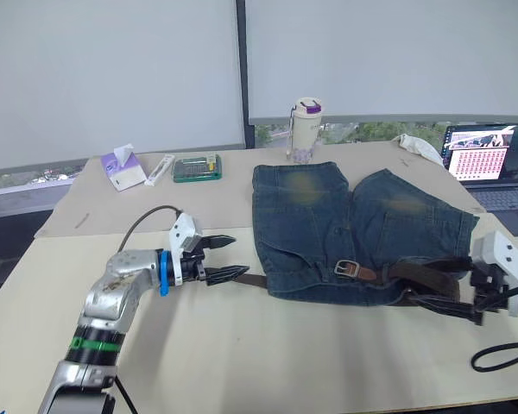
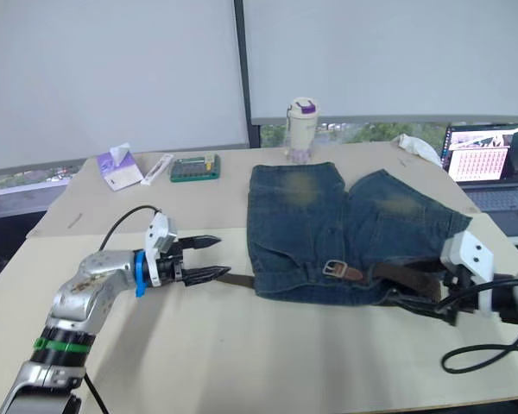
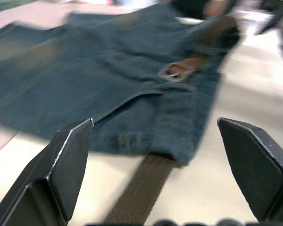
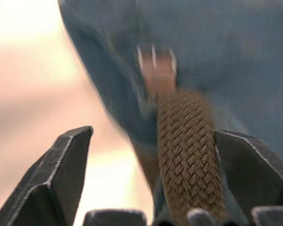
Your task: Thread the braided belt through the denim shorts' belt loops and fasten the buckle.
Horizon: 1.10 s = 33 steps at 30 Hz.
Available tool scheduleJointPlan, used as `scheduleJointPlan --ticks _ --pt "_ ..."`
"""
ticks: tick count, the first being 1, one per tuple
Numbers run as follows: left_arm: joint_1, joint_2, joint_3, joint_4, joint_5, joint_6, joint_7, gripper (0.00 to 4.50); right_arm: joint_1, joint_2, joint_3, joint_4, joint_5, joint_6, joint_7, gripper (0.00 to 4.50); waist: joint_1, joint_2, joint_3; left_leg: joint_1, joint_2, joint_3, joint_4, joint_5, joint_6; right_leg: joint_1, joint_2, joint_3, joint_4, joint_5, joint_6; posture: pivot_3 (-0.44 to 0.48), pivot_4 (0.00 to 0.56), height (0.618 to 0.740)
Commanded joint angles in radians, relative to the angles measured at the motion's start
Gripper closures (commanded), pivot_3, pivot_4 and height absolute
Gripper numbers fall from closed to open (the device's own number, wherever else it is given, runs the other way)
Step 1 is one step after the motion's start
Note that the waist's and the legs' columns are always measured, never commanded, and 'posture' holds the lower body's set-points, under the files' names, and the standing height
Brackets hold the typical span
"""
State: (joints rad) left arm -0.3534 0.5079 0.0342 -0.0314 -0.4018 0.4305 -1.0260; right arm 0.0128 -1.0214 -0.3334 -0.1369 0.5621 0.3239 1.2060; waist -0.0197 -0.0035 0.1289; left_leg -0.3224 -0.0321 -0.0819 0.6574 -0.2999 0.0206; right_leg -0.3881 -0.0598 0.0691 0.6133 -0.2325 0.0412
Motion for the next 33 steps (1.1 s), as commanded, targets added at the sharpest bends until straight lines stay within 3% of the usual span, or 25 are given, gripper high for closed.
scheduleJointPlan --ticks 1,3,7,11,14,21,29,33 --pt "0.091 -0.029 0.144 -0.145 -0.073 0.072 0.173 0.00 -0.040 0.055 -0.005 -0.124 0.080 0.062 -0.066 0.03 0.007 0.000 0.000 -0.001 -0.001 0.000 0.000 0.000 0.000 0.000 -0.001 0.000 0.000 0.000 0.000 0.000 0.150 0.740" --pt "0.134 -0.046 0.196 -0.192 -0.109 0.112 0.241 0.00 -0.055 0.079 0.007 -0.151 0.090 0.080 -0.086 0.03 0.009 0.000 0.000 0.000 0.000 0.000 0.000 -0.001 -0.002 0.000 -0.002 0.000 -0.001 0.000 0.000 0.000 0.150 0.740" --pt "0.241 -0.186 0.314 -0.298 -0.081 0.135 0.549 0.00 -0.167 0.172 0.103 -0.173 0.098 0.091 -0.120 0.03 0.011 -0.001 0.000 0.000 0.000 0.000 0.000 -0.002 -0.004 0.000 -0.003 0.000 -0.002 0.001 0.000 0.000 0.150 0.740" --pt "0.289 -0.353 0.347 -0.384 -0.068 0.200 0.824 0.00 -0.264 0.221 0.158 -0.149 0.083 0.094 -0.128 0.03 0.024 -0.001 0.000 0.000 -0.001 0.000 0.000 -0.002 -0.005 0.000 -0.002 0.000 -0.002 0.001 0.000 0.000 0.150 0.740" --pt "0.325 -0.455 0.338 -0.474 -0.096 0.265 0.949 0.00 -0.318 0.242 0.184 -0.121 0.068 0.088 -0.128 0.03 0.032 -0.004 0.000 -0.001 -0.002 0.000 0.000 -0.002 -0.005 0.000 -0.003 0.000 -0.002 0.001 0.000 0.000 0.150 0.740" --pt "0.438 -0.537 0.314 -0.621 -0.143 0.434 1.101 0.00 -0.395 0.269 0.220 -0.087 0.034 0.061 -0.120 0.03 0.027 -0.006 0.001 0.000 -0.002 0.001 0.000 -0.002 -0.006 0.001 -0.002 0.000 -0.002 0.001 0.000 0.000 0.150 0.740" --pt "0.354 -0.491 0.201 -0.516 -0.146 0.517 1.070 0.00 -0.404 0.282 0.227 -0.145 0.036 0.083 -0.149 0.03 0.029 -0.005 0.000 0.000 -0.004 0.000 0.000 -0.001 -0.007 0.001 -0.001 -0.001 -0.003 0.001 0.000 0.000 0.150 0.740" --pt "0.311 -0.514 0.178 -0.447 -0.177 0.524 1.051 0.00 -0.408 0.282 0.225 -0.153 0.028 0.082 -0.166 0.03 0.028 -0.005 0.000 -0.001 -0.003 0.000 0.000 -0.001 -0.007 0.000 -0.002 -0.001 -0.003 0.001 0.000 0.000 0.150 0.740"
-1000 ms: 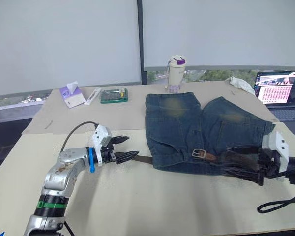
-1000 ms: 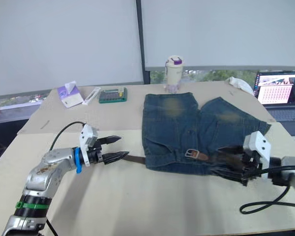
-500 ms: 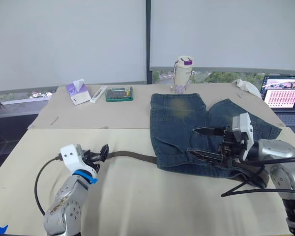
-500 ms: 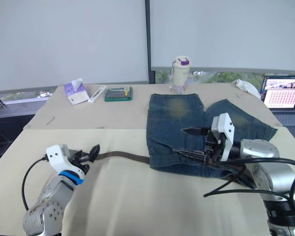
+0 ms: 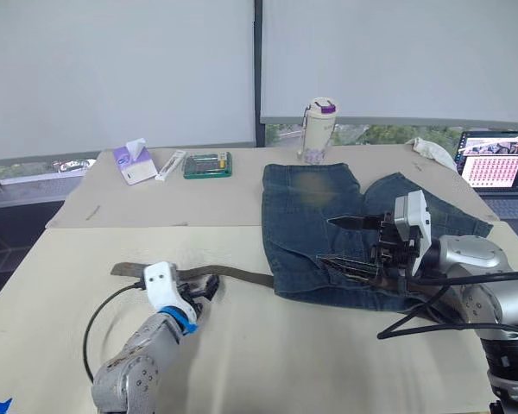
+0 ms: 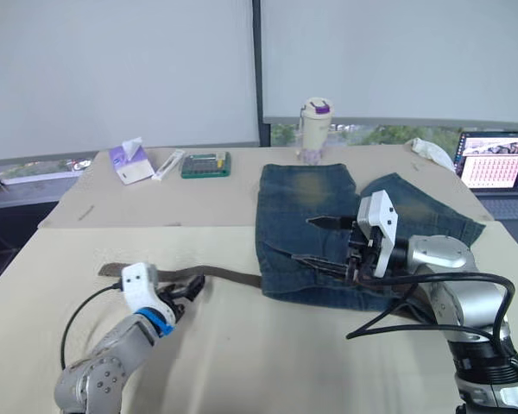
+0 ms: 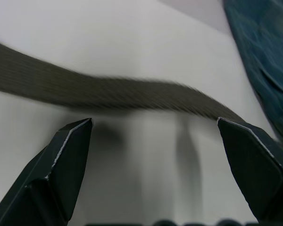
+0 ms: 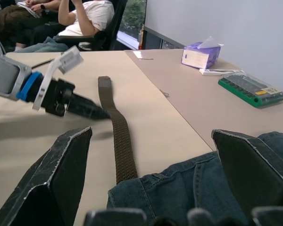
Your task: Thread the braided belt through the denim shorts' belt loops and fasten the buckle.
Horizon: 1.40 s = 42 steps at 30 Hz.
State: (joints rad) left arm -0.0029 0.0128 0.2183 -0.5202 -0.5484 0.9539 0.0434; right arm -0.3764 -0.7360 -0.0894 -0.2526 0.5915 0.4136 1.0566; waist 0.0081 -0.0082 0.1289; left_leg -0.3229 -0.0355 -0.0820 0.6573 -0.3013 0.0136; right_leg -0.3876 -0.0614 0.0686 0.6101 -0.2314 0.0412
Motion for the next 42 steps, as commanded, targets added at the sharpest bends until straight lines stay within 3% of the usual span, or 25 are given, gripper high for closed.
scheduleJointPlan --ticks 1,6,11,27,34,40,42 --pt "-0.063 -0.037 0.005 0.073 -0.044 -0.009 -0.018 0.00 -0.020 0.001 -0.017 -0.039 -0.004 -0.010 -0.023 0.03 0.001 -0.001 0.001 0.000 0.000 0.000 0.000 0.000 0.000 0.000 0.000 0.000 0.000 0.000 0.000 0.000 0.150 0.740" --pt "-0.169 -0.118 0.120 0.203 -0.082 -0.090 0.040 0.00 -0.015 0.014 -0.001 -0.053 -0.011 -0.012 -0.040 0.03 0.002 -0.001 0.001 0.000 0.000 -0.001 0.000 0.000 -0.001 0.000 0.000 -0.001 0.000 0.000 0.000 0.000 0.150 0.740" --pt "-0.234 -0.142 0.200 0.294 -0.146 -0.123 0.113 0.00 -0.007 0.023 0.007 -0.071 -0.014 -0.008 -0.049 0.03 -0.002 -0.002 0.001 0.000 0.001 0.000 -0.001 0.000 -0.001 0.000 0.001 -0.001 0.000 0.000 0.000 0.000 0.150 0.740" --pt "-0.358 -0.034 0.290 0.558 -0.145 -0.288 0.160 0.00 0.003 0.068 0.009 -0.100 0.022 0.014 -0.093 0.03 -0.015 -0.002 0.002 0.003 0.000 0.000 -0.012 0.007 -0.012 0.000 0.001 -0.001 0.000 0.000 0.000 0.000 0.150 0.740" --pt "-0.386 -0.008 0.294 0.644 -0.132 -0.344 0.166 2.16 0.031 0.110 0.008 -0.128 0.041 0.043 -0.150 0.00 -0.014 -0.001 0.001 0.003 -0.001 -0.002 -0.012 0.008 -0.013 0.000 0.001 -0.001 0.000 0.000 0.000 0.000 0.150 0.740" --pt "-0.370 0.055 0.200 0.631 -0.026 -0.442 0.085 4.25 0.041 0.119 0.001 -0.134 0.040 0.053 -0.198 0.00 -0.019 0.000 0.001 0.003 0.000 -0.002 -0.013 0.008 -0.014 -0.002 0.001 -0.001 0.000 0.000 0.000 0.000 0.150 0.740" --pt "-0.369 0.078 0.151 0.619 0.026 -0.499 0.036 4.47 0.045 0.124 0.007 -0.140 0.039 0.055 -0.212 0.00 -0.019 -0.003 0.002 0.002 0.000 -0.003 -0.014 0.009 -0.015 -0.002 0.002 -0.002 0.000 0.000 0.000 0.000 0.150 0.740"
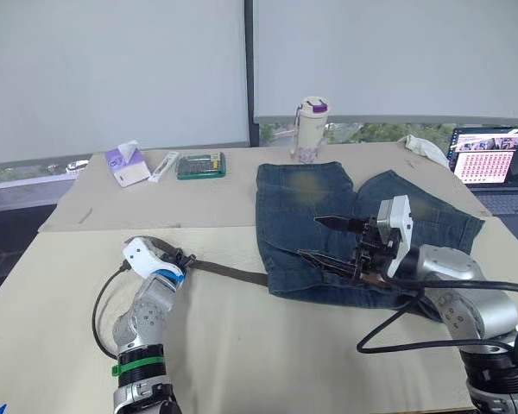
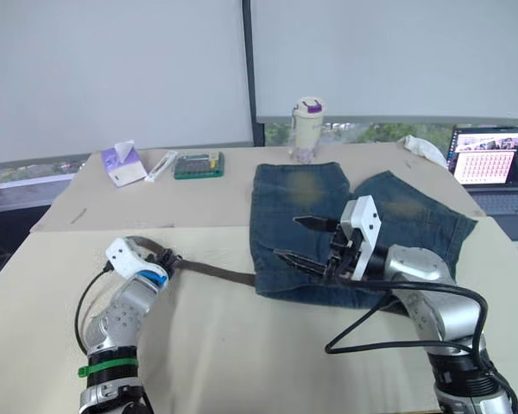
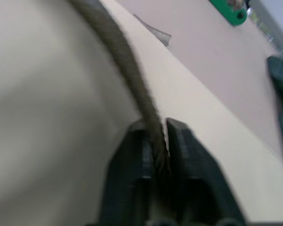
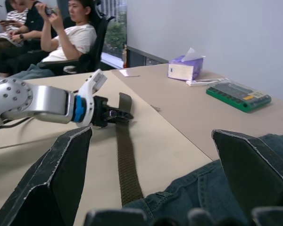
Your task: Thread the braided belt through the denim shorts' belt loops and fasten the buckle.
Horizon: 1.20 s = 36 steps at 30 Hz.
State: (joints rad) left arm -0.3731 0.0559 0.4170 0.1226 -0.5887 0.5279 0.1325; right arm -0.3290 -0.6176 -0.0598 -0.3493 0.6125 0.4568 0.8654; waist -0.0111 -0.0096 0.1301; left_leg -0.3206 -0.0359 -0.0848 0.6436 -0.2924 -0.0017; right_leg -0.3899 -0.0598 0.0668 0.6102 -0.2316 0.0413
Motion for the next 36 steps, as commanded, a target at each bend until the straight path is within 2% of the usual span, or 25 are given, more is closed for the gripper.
scheduleJointPlan --ticks 1,4,8,13,22,25,30,36 --pt "0.003 0.050 -0.075 -0.028 0.099 -0.101 -0.077 4.47 -0.002 0.011 -0.019 -0.047 0.018 0.015 -0.029 0.00 0.000 -0.003 0.002 0.000 0.000 -0.001 0.000 0.000 -0.001 0.000 0.000 -0.001 0.000 0.000 0.000 0.000 0.150 0.740" --pt "0.006 0.104 -0.187 -0.036 0.234 -0.233 -0.159 4.47 -0.006 0.030 -0.009 -0.055 0.009 0.026 -0.068 0.00 0.001 -0.005 0.003 -0.001 0.000 -0.001 0.000 0.001 -0.001 -0.001 0.000 -0.001 -0.001 0.000 0.000 0.000 0.150 0.740" --pt "0.004 0.196 -0.365 -0.027 0.445 -0.447 -0.269 4.47 -0.037 0.096 -0.020 -0.071 0.034 0.103 -0.201 0.00 0.002 -0.005 0.003 -0.001 0.001 -0.001 -0.002 0.001 -0.002 -0.001 -0.001 -0.001 -0.001 0.001 -0.001 0.000 0.150 0.740" --pt "-0.019 0.234 -0.489 -0.011 0.600 -0.630 -0.319 4.47 -0.077 0.213 -0.022 -0.102 0.099 0.243 -0.393 0.00 0.006 -0.005 0.003 -0.002 0.001 -0.002 -0.002 0.001 -0.002 -0.002 -0.001 0.000 -0.001 0.001 -0.002 0.000 0.150 0.740" --pt "-0.037 0.200 -0.579 -0.003 0.674 -0.760 -0.377 4.47 -0.021 0.378 -0.036 -0.100 0.329 0.546 -0.641 0.00 0.019 -0.004 0.003 -0.007 0.001 -0.004 -0.002 0.002 0.000 -0.007 -0.002 -0.001 0.000 0.001 -0.002 0.000 0.150 0.740" --pt "-0.040 0.190 -0.595 0.005 0.685 -0.775 -0.390 4.47 -0.022 0.462 -0.061 -0.077 0.379 0.569 -0.733 0.00 0.017 -0.003 0.003 -0.015 0.001 -0.003 -0.002 0.004 0.002 -0.016 -0.001 -0.001 0.001 0.004 -0.003 0.000 0.150 0.740" --pt "-0.052 0.187 -0.606 0.013 0.703 -0.787 -0.408 4.47 -0.067 0.607 -0.155 -0.028 0.499 0.517 -0.892 0.00 0.015 -0.003 0.002 -0.015 0.002 -0.005 -0.002 0.004 0.002 -0.016 -0.001 -0.003 0.001 0.004 -0.003 0.000 0.150 0.740" --pt "-0.054 0.188 -0.602 0.026 0.716 -0.800 -0.415 4.47 -0.100 0.655 -0.238 -0.003 0.632 0.475 -1.021 0.00 0.017 -0.002 0.002 -0.016 0.001 -0.007 -0.002 0.005 0.002 -0.016 -0.001 -0.005 0.001 0.004 -0.003 0.000 0.150 0.740"
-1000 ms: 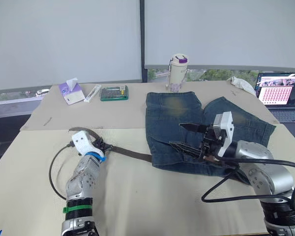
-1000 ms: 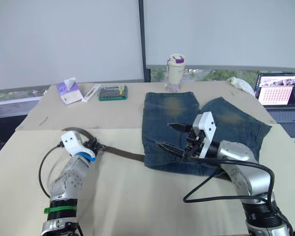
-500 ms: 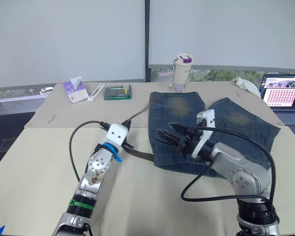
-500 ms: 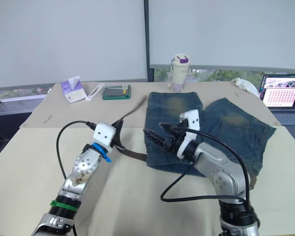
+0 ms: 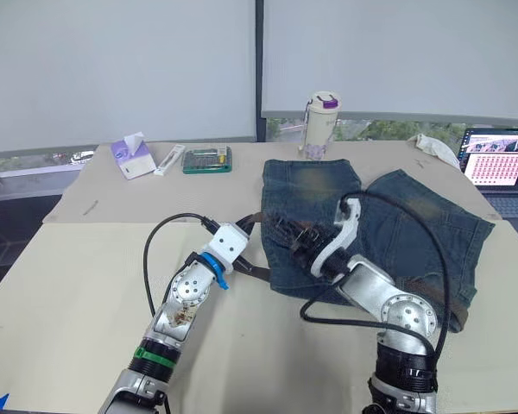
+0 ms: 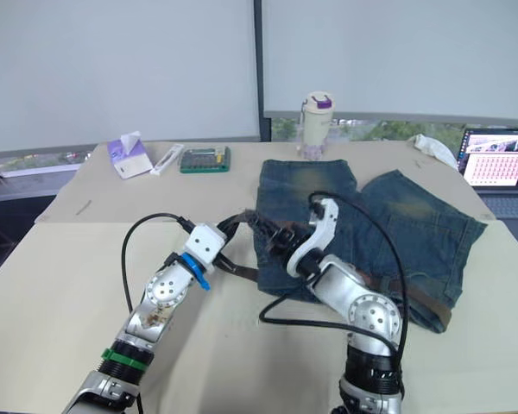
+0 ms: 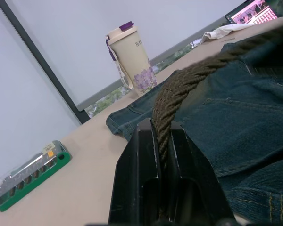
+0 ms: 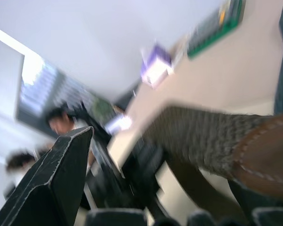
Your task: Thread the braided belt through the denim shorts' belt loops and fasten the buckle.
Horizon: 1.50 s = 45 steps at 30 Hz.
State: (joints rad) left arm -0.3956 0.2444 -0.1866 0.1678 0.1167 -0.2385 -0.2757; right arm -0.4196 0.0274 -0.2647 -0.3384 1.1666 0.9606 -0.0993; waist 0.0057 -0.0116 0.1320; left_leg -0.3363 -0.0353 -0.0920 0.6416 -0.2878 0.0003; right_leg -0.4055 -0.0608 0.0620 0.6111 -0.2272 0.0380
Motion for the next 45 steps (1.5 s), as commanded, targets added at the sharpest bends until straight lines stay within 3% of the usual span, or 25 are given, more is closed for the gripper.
scheduleJointPlan --ticks 1,2,3,13,14,15,19,23,25,28,30,34,39,45 --pt "-0.030 -0.001 0.003 -0.019 0.010 -0.036 -0.007 4.47 -0.008 0.010 -0.035 -0.014 0.092 -0.033 -0.073 0.00 -0.001 0.000 0.000 0.000 0.000 0.000 0.000 0.000 0.000 0.000 0.000 0.000 0.000 0.000 0.000 0.000 0.150 0.740" --pt "-0.029 -0.002 0.003 -0.020 0.010 -0.036 -0.007 4.47 -0.005 0.005 -0.032 -0.014 0.095 -0.034 -0.081 0.00 -0.003 0.000 0.000 0.000 0.000 0.000 0.000 0.000 0.000 0.000 0.000 0.000 0.000 0.000 0.000 0.000 0.150 0.740" --pt "-0.028 -0.003 0.003 -0.022 0.009 -0.036 -0.007 4.50 -0.003 0.000 -0.029 -0.014 0.099 -0.036 -0.090 0.57 -0.004 0.001 0.000 0.000 0.000 0.000 0.000 0.000 0.000 0.000 0.000 0.000 0.000 0.000 0.000 0.000 0.150 0.740" --pt "0.013 -0.002 0.009 -0.067 -0.089 0.017 -0.120 4.50 0.009 -0.035 -0.001 -0.018 0.094 -0.062 -0.105 3.96 -0.016 0.002 -0.001 0.000 0.001 0.000 0.000 0.000 0.001 0.000 0.001 -0.001 0.000 0.000 0.000 0.000 0.150 0.740" --pt "0.017 0.001 0.013 -0.074 -0.107 0.026 -0.139 3.72 0.007 -0.039 -0.001 -0.016 0.091 -0.068 -0.104 4.31 -0.018 0.003 -0.001 0.000 0.001 -0.001 0.000 0.000 0.001 0.000 0.001 -0.001 0.000 0.000 0.000 0.000 0.150 0.740" --pt "0.016 0.005 0.016 -0.077 -0.124 0.022 -0.160 3.40 0.005 -0.042 -0.002 -0.013 0.087 -0.074 -0.103 4.50 -0.019 0.003 -0.001 0.000 0.001 -0.001 0.000 0.000 0.001 0.000 0.001 -0.001 0.000 0.000 0.000 0.000 0.150 0.740" --pt "0.034 0.020 0.034 -0.100 -0.248 0.027 -0.285 2.09 -0.007 -0.050 0.000 0.004 0.062 -0.106 -0.099 4.50 -0.021 0.003 -0.001 0.000 0.001 -0.001 0.000 0.000 0.001 0.000 0.001 -0.002 0.000 0.000 0.000 0.000 0.150 0.740" --pt "0.063 0.066 0.059 -0.219 -0.469 0.184 -0.456 0.75 -0.022 -0.066 0.003 0.020 0.033 -0.134 -0.091 4.50 -0.023 0.004 -0.001 0.000 0.001 -0.001 0.000 0.000 0.001 0.000 0.001 -0.002 0.000 0.000 0.000 0.000 0.150 0.740" --pt "0.069 0.089 0.063 -0.294 -0.604 0.323 -0.525 0.75 -0.027 -0.070 0.008 0.027 0.025 -0.142 -0.082 4.50 -0.024 0.004 -0.001 0.000 0.001 -0.002 0.000 0.000 0.001 0.000 0.001 -0.002 0.000 0.000 0.000 0.000 0.150 0.740" --pt "0.061 0.107 0.093 -0.399 -0.956 0.670 -0.549 0.75 -0.030 -0.071 0.027 0.030 0.012 -0.153 -0.062 4.50 -0.025 0.005 -0.001 -0.001 0.001 -0.003 0.000 0.000 0.001 0.000 0.001 -0.002 0.000 0.000 0.000 0.000 0.150 0.740" --pt "0.045 0.105 0.129 -0.408 -1.183 0.882 -0.493 0.75 -0.029 -0.069 0.038 0.022 0.013 -0.159 -0.040 4.50 -0.029 0.005 -0.001 -0.001 0.001 -0.003 0.000 0.000 0.001 0.001 0.001 -0.003 0.000 -0.001 0.001 0.000 0.150 0.740" --pt "0.001 0.028 0.205 -0.314 -1.434 1.072 -0.295 0.75 -0.026 -0.069 0.046 -0.007 0.041 -0.165 0.000 4.50 -0.039 0.006 -0.001 0.000 0.001 -0.006 0.000 0.000 0.001 0.001 0.002 -0.005 0.000 -0.001 0.001 0.000 0.150 0.740" --pt "-0.049 -0.112 0.326 -0.166 -1.607 1.098 -0.109 0.75 -0.013 -0.070 0.056 -0.034 0.059 -0.171 0.021 4.50 -0.041 0.006 -0.001 0.000 0.000 -0.008 0.001 0.001 0.001 0.001 0.001 -0.005 0.000 -0.001 0.001 0.000 0.150 0.740" --pt "-0.050 -0.133 0.338 -0.108 -1.623 1.172 -0.062 0.75 -0.008 -0.056 0.060 -0.052 0.073 -0.190 0.013 4.50 -0.042 0.007 -0.001 0.000 -0.002 -0.008 0.000 0.001 0.000 0.001 0.001 -0.005 0.000 -0.001 0.001 0.000 0.150 0.740"
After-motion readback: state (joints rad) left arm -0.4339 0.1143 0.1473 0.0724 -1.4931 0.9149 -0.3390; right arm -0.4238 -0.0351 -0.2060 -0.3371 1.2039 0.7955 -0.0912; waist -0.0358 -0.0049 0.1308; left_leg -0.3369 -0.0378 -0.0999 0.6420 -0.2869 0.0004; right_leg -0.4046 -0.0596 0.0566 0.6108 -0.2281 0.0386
